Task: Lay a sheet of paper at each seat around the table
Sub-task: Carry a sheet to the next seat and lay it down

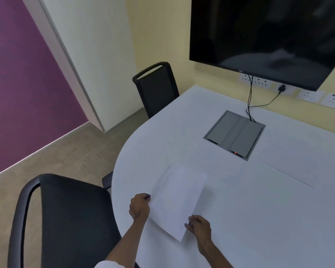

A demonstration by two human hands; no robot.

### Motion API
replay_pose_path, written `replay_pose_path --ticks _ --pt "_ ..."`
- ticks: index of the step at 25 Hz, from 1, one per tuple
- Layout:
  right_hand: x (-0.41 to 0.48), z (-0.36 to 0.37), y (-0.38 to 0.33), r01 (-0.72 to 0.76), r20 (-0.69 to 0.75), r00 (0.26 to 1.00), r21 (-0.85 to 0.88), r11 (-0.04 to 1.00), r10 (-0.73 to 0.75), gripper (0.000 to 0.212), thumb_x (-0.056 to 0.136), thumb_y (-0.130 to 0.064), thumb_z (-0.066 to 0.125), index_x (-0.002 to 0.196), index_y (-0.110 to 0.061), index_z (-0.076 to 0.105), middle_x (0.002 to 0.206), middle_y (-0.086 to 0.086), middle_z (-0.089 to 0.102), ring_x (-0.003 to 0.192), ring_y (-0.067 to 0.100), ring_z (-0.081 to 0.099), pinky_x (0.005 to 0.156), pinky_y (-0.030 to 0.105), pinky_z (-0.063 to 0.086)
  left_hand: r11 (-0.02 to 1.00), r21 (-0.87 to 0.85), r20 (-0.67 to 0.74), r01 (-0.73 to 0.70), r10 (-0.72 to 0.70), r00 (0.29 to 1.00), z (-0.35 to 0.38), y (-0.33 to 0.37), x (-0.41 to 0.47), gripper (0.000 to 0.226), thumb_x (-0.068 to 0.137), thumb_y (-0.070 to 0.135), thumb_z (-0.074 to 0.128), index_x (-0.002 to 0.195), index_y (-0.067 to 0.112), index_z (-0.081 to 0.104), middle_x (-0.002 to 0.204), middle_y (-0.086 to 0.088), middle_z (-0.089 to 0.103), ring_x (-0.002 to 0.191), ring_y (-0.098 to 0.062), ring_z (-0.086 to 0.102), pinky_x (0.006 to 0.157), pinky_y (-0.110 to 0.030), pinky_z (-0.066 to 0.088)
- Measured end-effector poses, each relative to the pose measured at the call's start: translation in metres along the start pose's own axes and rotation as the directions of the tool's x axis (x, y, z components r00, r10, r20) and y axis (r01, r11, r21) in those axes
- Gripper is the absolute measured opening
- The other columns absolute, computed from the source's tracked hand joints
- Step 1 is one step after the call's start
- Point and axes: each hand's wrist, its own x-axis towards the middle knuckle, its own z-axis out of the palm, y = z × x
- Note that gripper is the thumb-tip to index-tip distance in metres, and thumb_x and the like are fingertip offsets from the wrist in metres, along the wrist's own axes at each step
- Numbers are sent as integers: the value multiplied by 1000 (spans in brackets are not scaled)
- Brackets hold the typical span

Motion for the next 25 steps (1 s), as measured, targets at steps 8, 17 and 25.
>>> replay_pose_path --ticks 8,17,25 --pt "8 59 12 -67 -142 986 113 991 83 4 87 4 66 83 3 68 81 14 59 81 30 65 87 36 58 998 -8 126 -56 56 990 -4 -8 68 21 94 9 63 111 9 76 113 -15 74 104 -34 68 86 -37 56" --pt "20 73 10 -164 -144 972 139 977 184 2 86 4 68 85 3 67 85 18 65 78 28 61 81 40 60 996 22 204 -92 85 975 0 -1 108 17 94 12 63 106 8 74 107 -14 74 100 -34 68 83 -36 56" --pt "39 79 13 -241 -155 954 115 964 257 3 84 0 72 87 0 70 89 19 70 80 28 66 75 35 57 984 153 220 -93 58 974 16 2 128 17 94 15 58 101 13 74 105 -8 74 97 -29 69 84 -35 52"
